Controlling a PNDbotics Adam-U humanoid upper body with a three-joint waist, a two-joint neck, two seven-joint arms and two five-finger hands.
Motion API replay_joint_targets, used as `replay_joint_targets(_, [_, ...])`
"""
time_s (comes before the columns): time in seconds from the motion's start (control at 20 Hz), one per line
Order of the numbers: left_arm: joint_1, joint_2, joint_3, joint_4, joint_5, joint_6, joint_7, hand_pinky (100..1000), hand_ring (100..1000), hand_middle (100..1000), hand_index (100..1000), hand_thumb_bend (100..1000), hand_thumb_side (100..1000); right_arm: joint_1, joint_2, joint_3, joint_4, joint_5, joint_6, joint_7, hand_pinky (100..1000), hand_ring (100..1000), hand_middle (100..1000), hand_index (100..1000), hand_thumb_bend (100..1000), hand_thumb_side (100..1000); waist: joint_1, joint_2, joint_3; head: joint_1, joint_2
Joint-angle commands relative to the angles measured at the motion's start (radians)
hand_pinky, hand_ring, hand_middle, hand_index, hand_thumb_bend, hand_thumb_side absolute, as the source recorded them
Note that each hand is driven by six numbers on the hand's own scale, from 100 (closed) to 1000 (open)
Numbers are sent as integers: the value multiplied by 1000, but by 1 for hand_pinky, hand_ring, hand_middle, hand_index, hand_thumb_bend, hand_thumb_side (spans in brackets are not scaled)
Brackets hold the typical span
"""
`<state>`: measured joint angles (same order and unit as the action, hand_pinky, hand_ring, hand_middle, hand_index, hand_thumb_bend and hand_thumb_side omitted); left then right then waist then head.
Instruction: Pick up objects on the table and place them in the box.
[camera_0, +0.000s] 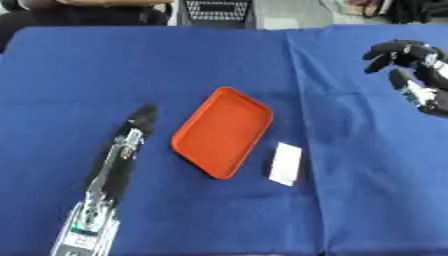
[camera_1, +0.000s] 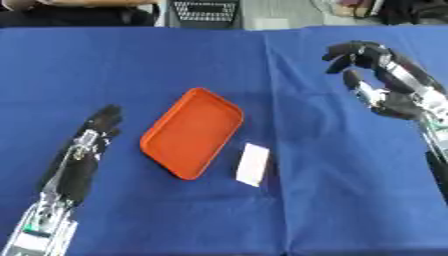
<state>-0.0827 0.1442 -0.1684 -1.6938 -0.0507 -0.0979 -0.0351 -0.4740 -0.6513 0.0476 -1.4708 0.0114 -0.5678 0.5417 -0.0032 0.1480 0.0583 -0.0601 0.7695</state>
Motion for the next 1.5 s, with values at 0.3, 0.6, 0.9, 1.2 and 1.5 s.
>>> replay_joint_targets(0.3, [-2,12,-6,-13,-4,-2,-7,1000,1000,1000,1000,194,1000,-114,-59,121,-84,187,-339,365,784,798,861,936,544,582,-4,-16,7,4,1])
replay_joint_targets(0.6, [-2,13,-8,-13,-3,-3,-11,1000,1000,1000,1000,194,1000,-171,-61,200,-115,274,-339,362,799,821,878,917,543,603,-6,-18,11,2,1])
replay_joint_targets(0.9, [-1,17,-11,-12,-3,-3,-14,1000,1000,1000,1000,194,1000,-225,-59,285,-100,321,-339,365,807,833,888,906,534,569,-10,-19,15,1,1])
replay_joint_targets(1.2, [0,20,-12,-12,-4,-3,-17,1000,1000,1000,1000,194,1000,-283,-47,377,-65,428,-339,365,819,851,907,898,515,485,-15,-20,18,-1,1])
replay_joint_targets(1.5, [0,21,-13,-11,-5,-4,-18,1000,1000,1000,1000,195,1000,-309,-29,418,-38,533,-339,349,825,860,915,895,513,486,-19,-21,22,1,1])
